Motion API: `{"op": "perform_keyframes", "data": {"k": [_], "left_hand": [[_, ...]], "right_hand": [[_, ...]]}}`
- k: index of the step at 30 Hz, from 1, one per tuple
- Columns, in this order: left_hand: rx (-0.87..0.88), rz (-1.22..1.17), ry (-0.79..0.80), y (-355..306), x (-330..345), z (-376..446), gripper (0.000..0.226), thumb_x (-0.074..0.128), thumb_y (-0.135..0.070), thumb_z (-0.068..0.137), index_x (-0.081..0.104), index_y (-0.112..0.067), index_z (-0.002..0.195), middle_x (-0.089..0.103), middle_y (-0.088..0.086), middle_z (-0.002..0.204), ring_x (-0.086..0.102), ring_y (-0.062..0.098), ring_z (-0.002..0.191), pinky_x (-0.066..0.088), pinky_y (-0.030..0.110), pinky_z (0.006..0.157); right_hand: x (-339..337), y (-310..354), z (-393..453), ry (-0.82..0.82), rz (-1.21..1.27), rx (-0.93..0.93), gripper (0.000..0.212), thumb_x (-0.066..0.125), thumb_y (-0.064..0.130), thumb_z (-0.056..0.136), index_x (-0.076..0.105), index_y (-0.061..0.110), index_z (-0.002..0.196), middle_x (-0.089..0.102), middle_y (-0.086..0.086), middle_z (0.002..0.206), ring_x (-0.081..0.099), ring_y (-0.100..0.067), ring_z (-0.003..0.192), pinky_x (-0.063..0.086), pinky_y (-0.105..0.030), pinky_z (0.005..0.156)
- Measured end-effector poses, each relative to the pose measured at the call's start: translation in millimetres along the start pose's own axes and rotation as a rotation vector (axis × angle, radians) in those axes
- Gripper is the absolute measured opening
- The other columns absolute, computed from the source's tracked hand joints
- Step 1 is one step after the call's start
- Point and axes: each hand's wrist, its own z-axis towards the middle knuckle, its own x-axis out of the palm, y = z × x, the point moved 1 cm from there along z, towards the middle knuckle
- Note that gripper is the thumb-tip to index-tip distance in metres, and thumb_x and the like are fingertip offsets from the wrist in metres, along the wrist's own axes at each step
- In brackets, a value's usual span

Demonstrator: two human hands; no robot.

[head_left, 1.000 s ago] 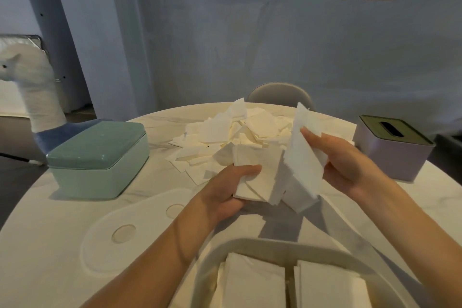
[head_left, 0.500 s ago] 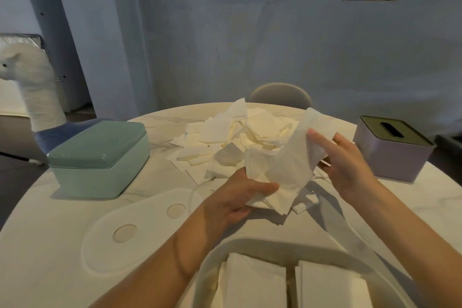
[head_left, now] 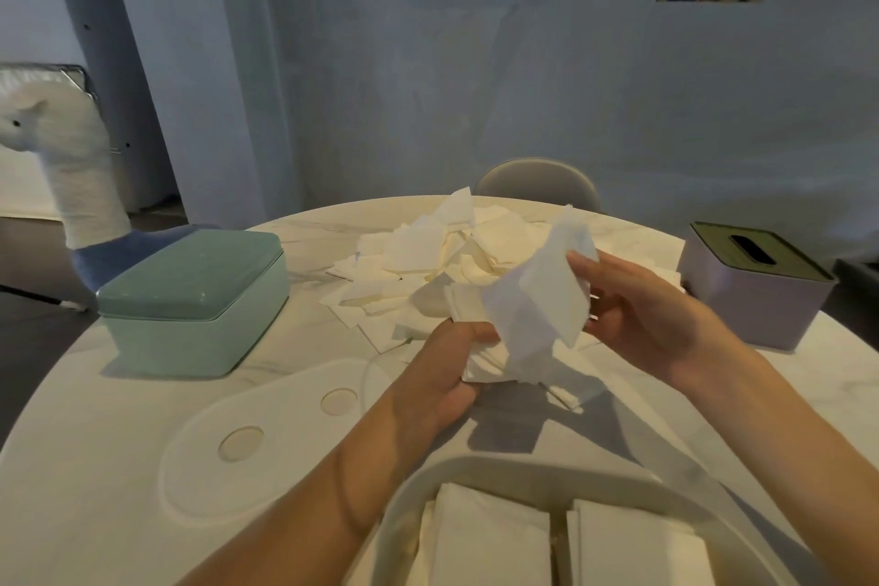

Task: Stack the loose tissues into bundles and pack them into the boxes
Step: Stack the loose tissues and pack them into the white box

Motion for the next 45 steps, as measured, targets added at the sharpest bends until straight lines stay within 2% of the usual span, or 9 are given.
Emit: {"op": "perform_keyframes", "data": {"k": [3,8,14,21,26,31,36,41,45], "left_hand": [[-0.029,-0.032,-0.017,0.5,-1.2,-0.2,0.032,0.058,0.001,0.093,0.073,-0.011,0.118,0.078,0.012,0.105,0.071,0.035,0.105,0.061,0.054,0.088],[-0.071,-0.061,0.063,-0.9,2.6,0.6,0.025,0.051,0.001,0.096,0.069,-0.005,0.112,0.073,0.010,0.090,0.070,0.022,0.083,0.058,0.032,0.069],[-0.066,-0.076,0.130,-2.0,4.1,-5.3,0.035,0.070,-0.019,0.095,0.067,-0.013,0.130,0.073,0.015,0.120,0.070,0.033,0.112,0.053,0.051,0.102],[-0.055,-0.098,0.087,-2.4,2.4,-2.9,0.021,0.062,-0.010,0.099,0.068,-0.012,0.118,0.078,0.012,0.104,0.075,0.028,0.093,0.060,0.043,0.080],[-0.029,-0.105,0.024,-3.0,-1.1,-1.5,0.023,0.059,-0.014,0.101,0.068,-0.012,0.122,0.077,0.011,0.108,0.073,0.028,0.097,0.061,0.036,0.067],[0.022,-0.074,0.090,-5.0,0.9,-5.0,0.039,0.069,-0.035,0.096,0.062,-0.025,0.133,0.075,0.011,0.117,0.069,0.030,0.113,0.059,0.050,0.093],[0.087,0.070,0.144,-0.1,-1.0,-6.0,0.037,0.074,-0.010,0.092,0.069,-0.022,0.127,0.075,0.008,0.120,0.067,0.029,0.118,0.056,0.058,0.096],[0.102,0.036,0.140,-0.2,-5.8,3.7,0.045,0.078,-0.030,0.091,0.065,-0.026,0.134,0.069,0.011,0.130,0.060,0.035,0.128,0.050,0.062,0.103],[0.038,-0.102,0.117,-6.5,-8.0,4.5,0.029,0.055,-0.035,0.105,0.064,-0.028,0.131,0.074,0.010,0.118,0.067,0.032,0.116,0.057,0.054,0.092]], "right_hand": [[-0.1,3.5,-3.0,0.081,0.012,-0.048,0.067,0.097,0.049,0.051,0.076,0.017,0.105,0.067,-0.003,0.086,0.063,-0.014,0.070,0.051,-0.020,0.062],[-3.1,-8.5,3.4,-0.264,-0.611,-0.148,0.040,0.077,0.044,0.078,0.069,0.024,0.112,0.073,0.008,0.101,0.068,-0.017,0.097,0.054,-0.025,0.077],[-9.8,-15.7,6.9,-0.386,-0.914,-0.366,0.024,0.069,0.042,0.090,0.064,0.026,0.108,0.066,0.016,0.102,0.064,-0.011,0.093,0.051,-0.018,0.072],[-12.9,-0.4,0.9,-0.500,-0.770,-0.461,0.018,0.067,0.034,0.095,0.070,0.021,0.108,0.070,0.008,0.103,0.064,-0.009,0.093,0.048,-0.016,0.073],[-9.0,0.3,0.4,-0.344,-0.240,-0.264,0.034,0.076,0.034,0.082,0.074,0.014,0.109,0.077,0.000,0.103,0.070,-0.019,0.098,0.053,-0.033,0.091],[-1.2,-22.5,3.6,-0.445,-0.644,-0.253,0.025,0.073,0.038,0.090,0.072,0.020,0.109,0.072,0.006,0.102,0.065,-0.015,0.094,0.046,-0.021,0.071],[-8.3,-22.0,10.5,-0.344,-0.608,-0.015,0.071,0.077,0.067,0.059,0.064,0.031,0.119,0.064,0.006,0.120,0.062,-0.019,0.109,0.054,-0.031,0.086],[-14.4,-12.7,8.3,-0.219,-0.571,-0.099,0.045,0.078,0.049,0.069,0.073,0.029,0.109,0.074,0.007,0.110,0.067,-0.020,0.105,0.057,-0.028,0.086],[-18.6,-3.8,2.0,-0.101,-0.512,-0.156,0.041,0.076,0.043,0.075,0.076,0.025,0.111,0.075,0.006,0.109,0.069,-0.019,0.104,0.057,-0.029,0.087]]}}
